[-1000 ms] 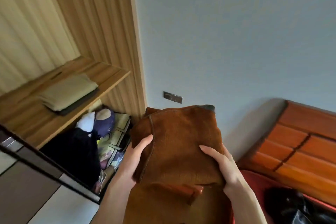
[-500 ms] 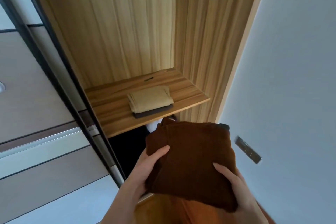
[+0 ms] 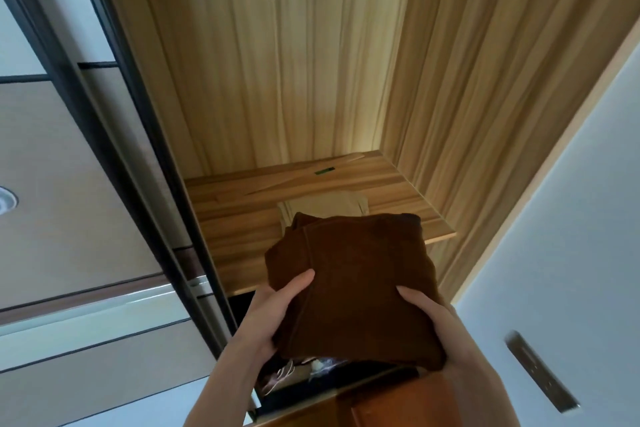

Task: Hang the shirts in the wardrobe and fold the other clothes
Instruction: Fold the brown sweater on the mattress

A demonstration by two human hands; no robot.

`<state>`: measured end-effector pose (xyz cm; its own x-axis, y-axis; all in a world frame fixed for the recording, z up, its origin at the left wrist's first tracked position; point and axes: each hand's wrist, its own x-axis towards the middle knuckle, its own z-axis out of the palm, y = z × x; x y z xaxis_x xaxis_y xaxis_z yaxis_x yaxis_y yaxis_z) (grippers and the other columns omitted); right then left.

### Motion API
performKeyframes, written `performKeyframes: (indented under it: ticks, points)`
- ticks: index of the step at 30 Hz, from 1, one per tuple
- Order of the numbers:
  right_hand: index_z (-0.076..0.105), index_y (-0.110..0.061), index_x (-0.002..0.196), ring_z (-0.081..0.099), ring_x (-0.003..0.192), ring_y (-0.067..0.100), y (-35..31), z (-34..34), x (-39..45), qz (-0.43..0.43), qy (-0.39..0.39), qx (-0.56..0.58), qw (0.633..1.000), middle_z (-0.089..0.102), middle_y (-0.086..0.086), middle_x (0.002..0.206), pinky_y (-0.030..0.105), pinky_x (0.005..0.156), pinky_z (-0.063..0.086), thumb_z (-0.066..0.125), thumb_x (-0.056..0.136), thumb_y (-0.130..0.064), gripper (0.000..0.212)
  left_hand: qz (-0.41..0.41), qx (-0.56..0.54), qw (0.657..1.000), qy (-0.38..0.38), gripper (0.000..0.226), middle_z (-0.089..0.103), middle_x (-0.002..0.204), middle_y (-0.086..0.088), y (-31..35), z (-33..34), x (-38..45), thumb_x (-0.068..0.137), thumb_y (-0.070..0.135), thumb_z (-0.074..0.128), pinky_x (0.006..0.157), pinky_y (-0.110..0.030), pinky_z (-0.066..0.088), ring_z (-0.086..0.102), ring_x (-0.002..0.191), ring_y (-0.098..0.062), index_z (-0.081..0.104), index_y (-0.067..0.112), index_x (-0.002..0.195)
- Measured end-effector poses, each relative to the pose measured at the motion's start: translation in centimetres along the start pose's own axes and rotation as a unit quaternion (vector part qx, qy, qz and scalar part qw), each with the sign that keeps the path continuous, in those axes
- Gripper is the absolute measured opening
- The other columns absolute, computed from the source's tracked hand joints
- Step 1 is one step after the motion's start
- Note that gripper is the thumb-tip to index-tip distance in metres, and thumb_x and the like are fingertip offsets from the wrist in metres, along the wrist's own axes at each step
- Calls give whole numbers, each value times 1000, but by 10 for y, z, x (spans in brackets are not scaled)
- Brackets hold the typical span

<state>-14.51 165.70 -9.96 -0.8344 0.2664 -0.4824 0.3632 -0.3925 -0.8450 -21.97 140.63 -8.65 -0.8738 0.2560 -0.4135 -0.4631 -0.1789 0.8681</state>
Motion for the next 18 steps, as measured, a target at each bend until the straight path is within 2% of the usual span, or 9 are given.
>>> performKeyframes:
  ticks: [2,4,8,11,14,16,18]
  points:
    - [62,-27,133,76,100,37,-14,14,17,-17,-11,-7,1000,78,11,113,52,89,62,89,69,-38,70,2,-2,1000,2,43,80,102,-3,13,-6,18,80,36,85,82,-43,61,78,93,-26,68,24,118]
    - [63,-27,132,76,99,36,-29,26,36,-31,-19,-9,999,78,13,112,49,83,63,87,74,-33,63,5,-9,1000,2,40,81,101,-2,26,-11,37,80,37,85,83,-42,60,78,93,-25,68,26,114]
    - [62,-24,133,77,99,35,-58,42,74,-35,-24,-27,999,78,14,112,50,82,63,88,73,-33,66,28,-10,999,22,37,81,95,4,48,-12,73,76,40,87,85,-41,60,76,96,-25,67,30,106]
    - [61,-26,133,78,96,32,-77,52,101,-31,-30,-45,998,79,10,110,43,75,64,89,74,-37,66,33,-18,999,35,31,81,98,1,64,-11,95,80,39,86,86,-45,61,75,99,-27,66,33,103]
    - [62,-26,131,78,94,31,-93,60,130,-35,-31,-65,997,78,10,111,42,71,63,91,71,-40,68,41,-34,997,58,36,76,109,-1,76,-8,117,80,37,87,79,-41,60,73,100,-27,64,33,107]
    - [63,-24,131,78,93,30,-100,64,150,-47,-31,-73,996,78,10,111,40,70,63,91,72,-39,67,46,-46,995,73,42,74,112,-2,80,-4,131,81,34,87,82,-43,60,72,101,-27,62,30,115]
    - [65,-23,132,78,93,29,-106,65,170,-55,-29,-77,995,79,9,110,40,72,64,92,72,-38,68,46,-58,993,87,40,73,112,-3,82,0,145,83,31,86,87,-48,60,71,101,-28,62,31,114]
